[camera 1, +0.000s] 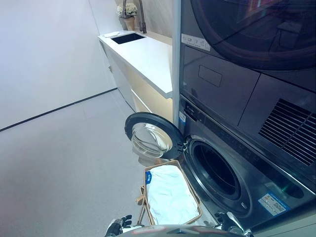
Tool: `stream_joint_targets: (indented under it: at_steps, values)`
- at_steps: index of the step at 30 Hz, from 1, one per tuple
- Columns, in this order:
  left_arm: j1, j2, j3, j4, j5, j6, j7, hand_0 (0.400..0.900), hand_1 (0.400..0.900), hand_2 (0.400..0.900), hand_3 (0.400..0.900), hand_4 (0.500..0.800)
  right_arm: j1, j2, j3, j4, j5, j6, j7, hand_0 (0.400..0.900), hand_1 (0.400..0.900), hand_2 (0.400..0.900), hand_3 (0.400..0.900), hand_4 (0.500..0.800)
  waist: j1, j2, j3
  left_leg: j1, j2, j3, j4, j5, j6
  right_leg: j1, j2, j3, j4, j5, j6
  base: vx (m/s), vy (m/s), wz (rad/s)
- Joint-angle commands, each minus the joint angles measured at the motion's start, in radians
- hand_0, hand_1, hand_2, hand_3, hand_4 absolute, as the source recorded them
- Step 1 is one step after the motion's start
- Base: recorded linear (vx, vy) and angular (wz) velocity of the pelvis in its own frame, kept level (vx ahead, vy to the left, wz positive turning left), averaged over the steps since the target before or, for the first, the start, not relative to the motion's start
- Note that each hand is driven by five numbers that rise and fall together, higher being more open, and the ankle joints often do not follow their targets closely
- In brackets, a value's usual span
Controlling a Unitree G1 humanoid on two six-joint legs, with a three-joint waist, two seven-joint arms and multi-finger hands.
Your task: Put the clothes in the basket into the washing machine.
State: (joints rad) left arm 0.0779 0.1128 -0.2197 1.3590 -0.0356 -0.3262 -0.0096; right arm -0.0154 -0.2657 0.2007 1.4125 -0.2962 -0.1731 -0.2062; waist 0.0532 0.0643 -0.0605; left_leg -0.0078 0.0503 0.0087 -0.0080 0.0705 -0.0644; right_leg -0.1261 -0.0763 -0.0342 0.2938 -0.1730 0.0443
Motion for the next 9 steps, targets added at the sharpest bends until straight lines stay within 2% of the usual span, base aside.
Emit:
stream_joint_targets:
  at_steps: [1, 9]
  values:
    - [-0.050, 0.006, 0.048, 0.025, 0.059, -0.019, -0.009, 0.900, 0.900, 0.900, 0.900, 0.800, -0.037, -0.007, -0.009, 0.071, 0.010, 0.002, 0.012, 0.900, 0.900, 0.900, 0.900, 0.800, 0.005, -0.047, -0.020, 0.009, -0.095, -0.008, 0.028, -0.106, 0.068, 0.135, -0.009, -0.037, -0.281, 0.184, 0.036, 0.00, 0.033, -0.04]
    - [-0.044, 0.012, 0.040, 0.004, 0.070, -0.015, -0.022, 0.900, 0.900, 0.900, 0.900, 0.800, -0.040, -0.026, -0.036, 0.089, 0.046, 0.003, 0.030, 0.900, 0.900, 0.900, 0.900, 0.800, 0.006, -0.050, -0.026, 0.036, -0.096, -0.008, 0.013, -0.108, 0.071, 0.157, -0.014, -0.039, -0.287, 0.187, 0.039, 0.00, 0.000, 0.00]
